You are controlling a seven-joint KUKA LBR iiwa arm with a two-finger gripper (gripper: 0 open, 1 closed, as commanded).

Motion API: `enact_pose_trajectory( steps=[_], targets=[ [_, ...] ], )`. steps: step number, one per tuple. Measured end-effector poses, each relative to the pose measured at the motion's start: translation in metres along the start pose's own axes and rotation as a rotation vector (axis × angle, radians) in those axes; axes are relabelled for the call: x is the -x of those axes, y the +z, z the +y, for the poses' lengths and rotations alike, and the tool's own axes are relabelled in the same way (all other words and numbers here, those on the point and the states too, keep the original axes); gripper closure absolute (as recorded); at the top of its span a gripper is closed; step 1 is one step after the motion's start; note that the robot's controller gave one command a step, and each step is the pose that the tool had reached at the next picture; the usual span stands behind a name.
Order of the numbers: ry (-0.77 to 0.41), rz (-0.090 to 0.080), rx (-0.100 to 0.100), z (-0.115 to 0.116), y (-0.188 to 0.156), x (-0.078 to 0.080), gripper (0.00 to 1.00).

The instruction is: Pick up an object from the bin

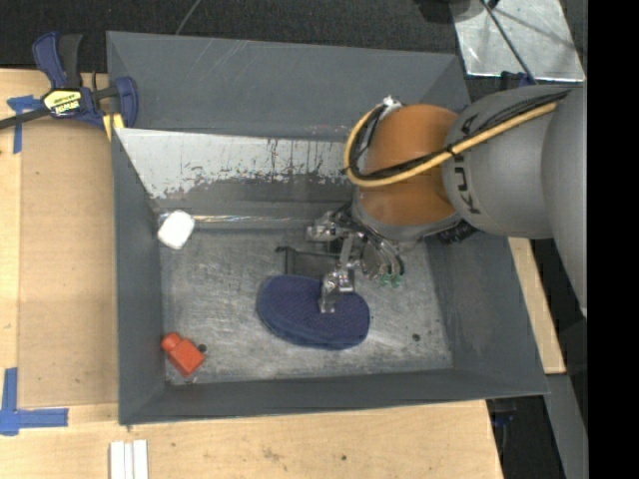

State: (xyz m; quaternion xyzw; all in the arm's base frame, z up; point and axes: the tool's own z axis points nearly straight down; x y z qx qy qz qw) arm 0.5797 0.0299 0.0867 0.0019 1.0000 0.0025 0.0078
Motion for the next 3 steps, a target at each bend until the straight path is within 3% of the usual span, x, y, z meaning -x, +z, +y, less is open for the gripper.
enact_pose_trajectory(
  steps=[1,2,3],
  targets=[
    [0.001,0.022,-0.001,0.0,0.002,-0.004,1.0],
    [0.019,0.005,-0.005,-0.005,-0.111,-0.016,1.0],
    [0.043,-0.002,-0.007,0.037,-0.006,-0.033,1.0]
  ],
)
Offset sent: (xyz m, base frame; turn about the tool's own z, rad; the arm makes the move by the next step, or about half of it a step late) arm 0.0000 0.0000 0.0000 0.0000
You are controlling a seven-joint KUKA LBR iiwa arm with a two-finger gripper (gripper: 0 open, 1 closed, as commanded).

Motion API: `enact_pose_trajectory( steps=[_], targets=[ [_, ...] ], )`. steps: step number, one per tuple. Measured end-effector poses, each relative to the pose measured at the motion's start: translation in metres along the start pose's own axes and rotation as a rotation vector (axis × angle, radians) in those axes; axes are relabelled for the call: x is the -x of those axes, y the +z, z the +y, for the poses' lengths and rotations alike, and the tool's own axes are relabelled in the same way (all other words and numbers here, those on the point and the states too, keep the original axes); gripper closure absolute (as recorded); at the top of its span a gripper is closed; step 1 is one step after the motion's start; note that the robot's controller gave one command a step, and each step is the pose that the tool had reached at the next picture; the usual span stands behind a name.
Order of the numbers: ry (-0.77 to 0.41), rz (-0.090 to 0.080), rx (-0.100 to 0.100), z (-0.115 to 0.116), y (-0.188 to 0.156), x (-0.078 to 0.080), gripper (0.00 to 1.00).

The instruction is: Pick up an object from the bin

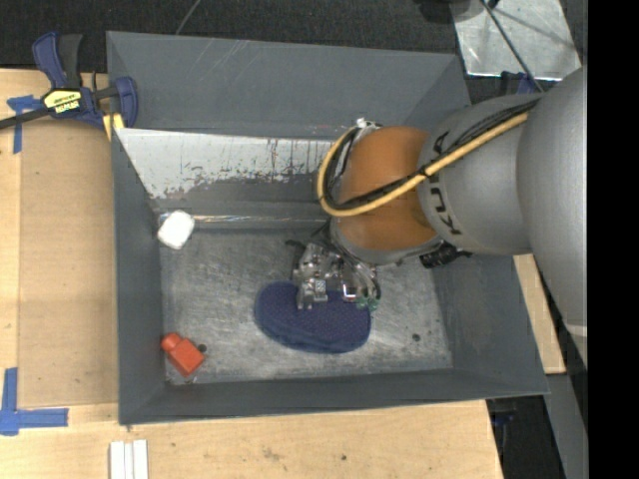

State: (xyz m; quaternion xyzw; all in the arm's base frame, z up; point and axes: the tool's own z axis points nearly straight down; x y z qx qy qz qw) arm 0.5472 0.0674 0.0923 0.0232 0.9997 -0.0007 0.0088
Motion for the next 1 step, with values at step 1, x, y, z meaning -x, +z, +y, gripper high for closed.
enact_pose_trajectory(
  steps=[1],
  targets=[
    [-0.363,0.007,0.004,0.009,-0.1723,-0.0106,1.0]
  ],
)
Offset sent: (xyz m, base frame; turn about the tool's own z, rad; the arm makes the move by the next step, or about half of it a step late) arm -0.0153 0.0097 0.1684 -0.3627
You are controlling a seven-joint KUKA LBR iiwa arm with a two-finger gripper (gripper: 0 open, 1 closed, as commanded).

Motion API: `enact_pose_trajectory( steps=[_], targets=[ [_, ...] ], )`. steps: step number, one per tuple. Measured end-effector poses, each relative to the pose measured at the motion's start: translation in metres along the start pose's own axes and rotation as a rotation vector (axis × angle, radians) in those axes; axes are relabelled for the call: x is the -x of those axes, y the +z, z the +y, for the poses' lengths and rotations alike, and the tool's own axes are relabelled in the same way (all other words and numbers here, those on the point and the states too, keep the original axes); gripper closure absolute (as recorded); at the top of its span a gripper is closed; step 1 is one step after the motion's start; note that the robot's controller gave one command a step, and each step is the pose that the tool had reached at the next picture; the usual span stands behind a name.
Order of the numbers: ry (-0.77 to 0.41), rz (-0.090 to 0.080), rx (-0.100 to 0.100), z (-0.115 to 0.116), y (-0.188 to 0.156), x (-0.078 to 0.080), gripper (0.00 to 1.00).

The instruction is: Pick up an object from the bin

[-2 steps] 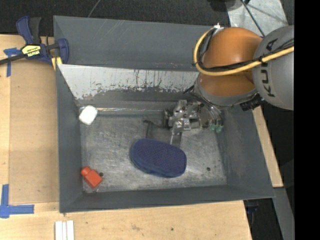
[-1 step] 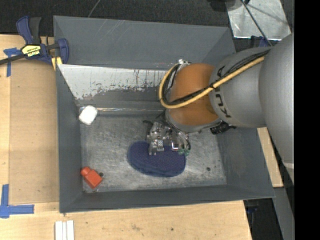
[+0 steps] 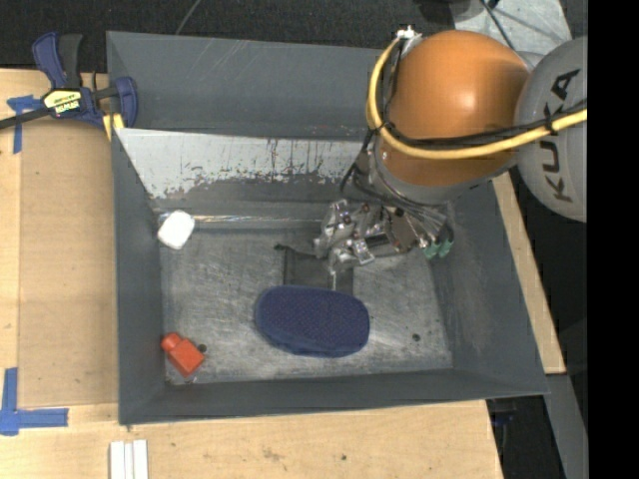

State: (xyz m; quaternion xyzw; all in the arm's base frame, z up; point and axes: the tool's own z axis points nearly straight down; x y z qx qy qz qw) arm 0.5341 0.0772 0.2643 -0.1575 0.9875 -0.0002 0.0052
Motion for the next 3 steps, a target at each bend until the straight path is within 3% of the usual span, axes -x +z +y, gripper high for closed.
enact_pose_trajectory(
  steps=[3],
  targets=[
    [0.004,0.006,0.002,-0.0004,0.003,-0.0012,1.0]
  ],
)
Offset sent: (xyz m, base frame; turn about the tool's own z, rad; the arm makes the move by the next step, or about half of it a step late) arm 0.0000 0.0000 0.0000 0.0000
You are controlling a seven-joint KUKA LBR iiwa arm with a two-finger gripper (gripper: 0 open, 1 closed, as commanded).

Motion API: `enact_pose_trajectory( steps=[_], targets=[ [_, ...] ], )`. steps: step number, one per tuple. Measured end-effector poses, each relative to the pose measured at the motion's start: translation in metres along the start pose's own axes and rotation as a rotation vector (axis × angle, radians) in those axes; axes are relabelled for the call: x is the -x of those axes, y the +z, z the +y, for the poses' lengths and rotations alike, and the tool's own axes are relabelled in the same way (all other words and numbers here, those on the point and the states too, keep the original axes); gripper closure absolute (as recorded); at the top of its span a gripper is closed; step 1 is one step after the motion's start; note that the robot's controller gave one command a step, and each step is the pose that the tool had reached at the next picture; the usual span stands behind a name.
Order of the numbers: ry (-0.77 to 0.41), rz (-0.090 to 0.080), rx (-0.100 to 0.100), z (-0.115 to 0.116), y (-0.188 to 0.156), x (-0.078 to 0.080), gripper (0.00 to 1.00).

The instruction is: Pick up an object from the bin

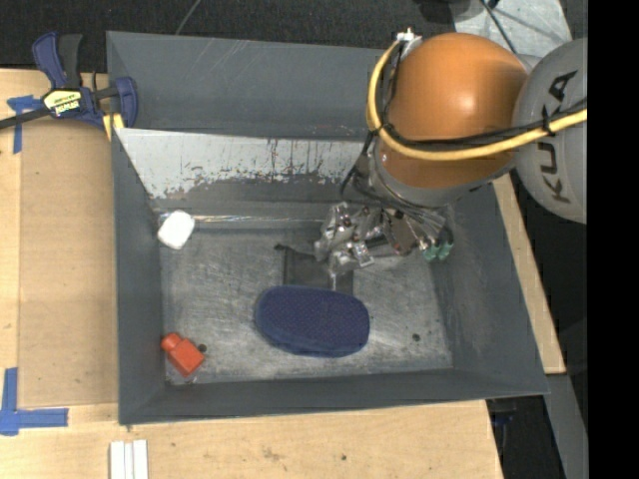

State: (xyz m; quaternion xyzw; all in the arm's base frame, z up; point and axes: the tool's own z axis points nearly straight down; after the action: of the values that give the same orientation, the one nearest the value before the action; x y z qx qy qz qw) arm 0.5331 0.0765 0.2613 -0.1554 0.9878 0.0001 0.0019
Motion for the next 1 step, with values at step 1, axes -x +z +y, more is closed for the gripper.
enact_pose_trajectory(
  steps=[1],
  targets=[
    [0.06,0.007,0.0,-0.0546,0.1245,0.0389,1.0]
  ],
)
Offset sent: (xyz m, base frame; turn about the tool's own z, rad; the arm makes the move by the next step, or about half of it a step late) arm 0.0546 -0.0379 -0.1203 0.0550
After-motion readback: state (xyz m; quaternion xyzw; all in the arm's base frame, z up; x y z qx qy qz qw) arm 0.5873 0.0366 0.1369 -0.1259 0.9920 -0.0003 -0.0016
